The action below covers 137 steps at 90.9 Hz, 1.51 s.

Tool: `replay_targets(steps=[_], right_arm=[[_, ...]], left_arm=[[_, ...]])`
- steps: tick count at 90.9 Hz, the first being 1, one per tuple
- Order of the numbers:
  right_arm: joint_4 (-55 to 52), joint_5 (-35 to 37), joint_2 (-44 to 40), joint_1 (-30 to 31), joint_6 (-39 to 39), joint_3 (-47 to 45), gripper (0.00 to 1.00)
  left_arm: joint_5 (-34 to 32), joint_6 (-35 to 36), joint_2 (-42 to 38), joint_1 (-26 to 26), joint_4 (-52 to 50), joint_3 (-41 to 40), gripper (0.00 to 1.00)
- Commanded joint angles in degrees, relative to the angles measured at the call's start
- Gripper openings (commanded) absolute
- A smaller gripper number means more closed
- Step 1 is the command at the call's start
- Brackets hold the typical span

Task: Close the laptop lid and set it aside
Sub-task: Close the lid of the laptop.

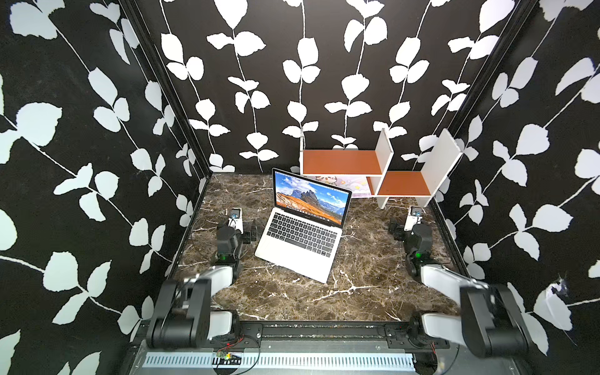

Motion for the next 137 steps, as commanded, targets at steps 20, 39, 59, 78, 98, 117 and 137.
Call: replay_targets(steps=[20,39,59,78,98,117,137], right_arm=[[-23.05,-15.49,-25.08,-0.12,16.02,6.05,0.98],[-16.60,-42.30,-24.26,-0.17,31.11,9.43,0.96],[-18.68,-62.02,-12.62,2.18,34.92,23.03,0.88],[-42.28,-58.95,-3.62,10.99,11.28,39.68,0.89],[-53.03,-52.38,6.36,14.99,0.84,53.88,0.86],[-66.24,-53.56,17.19,16.34,-3.62,67.75,0.74],[-74.44,-50.78,24.69,17.26,-6.74,76.95,0.61]], left_arm=[[2.47,-25.45,-27.97,0.44,-40.30,9.65,0.99],[13.90,-50.92,-33.76,0.33,-34.68,5.14,0.99],[27.67,-64.79,-31.68,0.01,-22.76,1.19,0.99],[29.55,-61.43,-24.84,-8.03,-21.75,7.51,0.99],[24.62,-64.41,-19.97,-14.65,-13.17,5.25,0.99],[24.47,-62.51,-19.39,-14.71,-14.44,6.17,0.99],[24.40,-62.79,-18.06,-14.72,-11.97,5.19,0.99]])
